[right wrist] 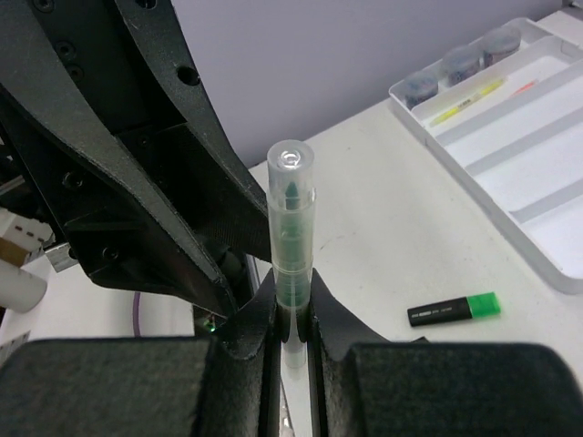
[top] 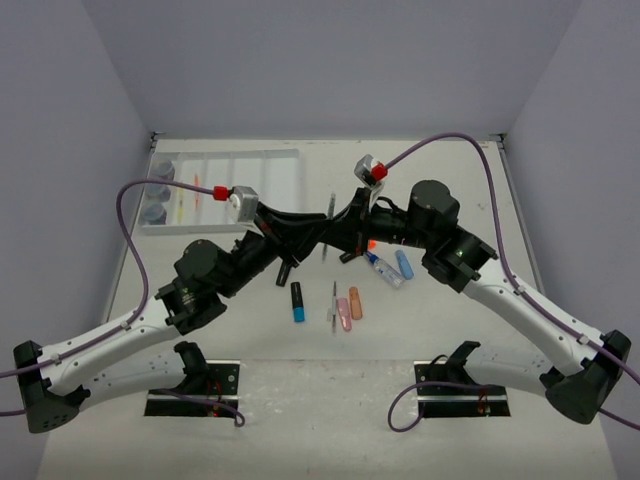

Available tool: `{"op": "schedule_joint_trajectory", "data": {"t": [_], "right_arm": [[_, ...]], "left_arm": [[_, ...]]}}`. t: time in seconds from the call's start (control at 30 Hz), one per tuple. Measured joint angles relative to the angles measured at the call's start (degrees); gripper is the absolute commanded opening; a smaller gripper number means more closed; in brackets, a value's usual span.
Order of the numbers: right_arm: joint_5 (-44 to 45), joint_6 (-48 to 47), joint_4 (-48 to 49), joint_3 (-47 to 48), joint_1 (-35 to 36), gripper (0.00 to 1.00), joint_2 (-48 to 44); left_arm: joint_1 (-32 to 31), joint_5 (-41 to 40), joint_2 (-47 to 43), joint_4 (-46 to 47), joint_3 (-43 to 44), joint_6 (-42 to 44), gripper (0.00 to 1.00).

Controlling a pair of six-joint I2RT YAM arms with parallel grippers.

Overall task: Sort the stationery into containers
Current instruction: Place the pen in the storage box.

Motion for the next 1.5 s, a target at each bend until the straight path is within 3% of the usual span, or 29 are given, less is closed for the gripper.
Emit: {"op": "schedule_joint_trajectory", "data": {"t": [0.03,0.13,0.17,0.23,0.27,0.4,0.57,0.67,0.77,0.83,1.27,1.5], "right_arm": [[0.31,0.08,0.63,-0.1,0.01,0.0,-0.09],[0.71,0.2,1.9,-0.18,-0.06,0.0,-0.35],[0.61,0.18,2.0,-0.2,-0.2,0.0,-0.4],[0.68,0.18,2.16,-0.35,-0.26,0.0,-0.4],[0.7,0.2,2.26,-0.47,-0.33,0.0,-0.4],[0.63,0.1,2.29,-0.69,-0.53,0.0,-0.29],[0.24,-0.7,0.9,-0.71,-1.18,0.0,0.3],[-0.42,-1.42,-0.27,-0.71,-1.35,0.0,0.3],[-0.43,-2.05,-0.64,-0.71,-1.38,0.0,0.3],[-0.4,-2.57,-0.66,-0.75,-1.19,0.0,0.29],[-2.54,-4.21,-0.68,-0.77,0.34,0.0,0.27],[-4.63,-5.32,-1.13,-0.75,1.0,0.0,0.28]], "left_arm": [[-0.06,0.01,-0.09,-0.37,0.29,0.19,0.02],[-0.11,-0.54,-0.23,-1.82,0.68,1.23,0.02],[-0.21,-0.65,-0.23,-1.94,0.85,1.5,0.09],[-0.26,-0.57,0.2,-2.45,1.45,2.03,0.36],[-0.23,-0.44,0.6,-2.65,1.8,2.27,0.4],[-0.14,1.41,3.24,-3.53,3.76,4.0,0.39],[0.89,2.76,4.34,-4.54,4.2,6.69,0.29],[1.57,3.95,4.39,-5.55,4.35,7.49,0.31],[2.44,5.34,4.31,-5.99,4.42,7.9,0.45],[2.63,5.85,4.1,-6.3,4.42,7.98,0.48],[3.2,7.21,-2.24,-7.78,4.42,8.21,0.48],[3.2,6.9,-1.31,-7.42,4.42,8.28,0.39]]}}
